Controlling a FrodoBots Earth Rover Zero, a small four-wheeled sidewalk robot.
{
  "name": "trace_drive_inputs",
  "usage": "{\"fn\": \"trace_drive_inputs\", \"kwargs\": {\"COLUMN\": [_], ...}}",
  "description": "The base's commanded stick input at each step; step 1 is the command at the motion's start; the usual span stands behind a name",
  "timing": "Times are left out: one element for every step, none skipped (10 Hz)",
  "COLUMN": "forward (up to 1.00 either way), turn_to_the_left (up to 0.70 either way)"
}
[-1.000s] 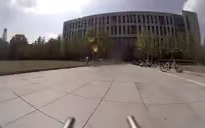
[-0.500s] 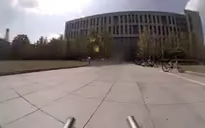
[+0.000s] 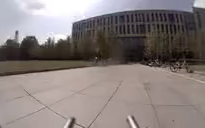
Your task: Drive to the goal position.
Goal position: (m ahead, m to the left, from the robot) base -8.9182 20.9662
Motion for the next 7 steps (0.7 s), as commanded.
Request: {"fn": "trace_drive_inputs", "kwargs": {"forward": [0.00,0.00,0.00,0.00,0.00,0.00,0.00], "turn_to_the_left": [0.70,0.70,0.70,0.70,0.70,0.70,0.70]}}
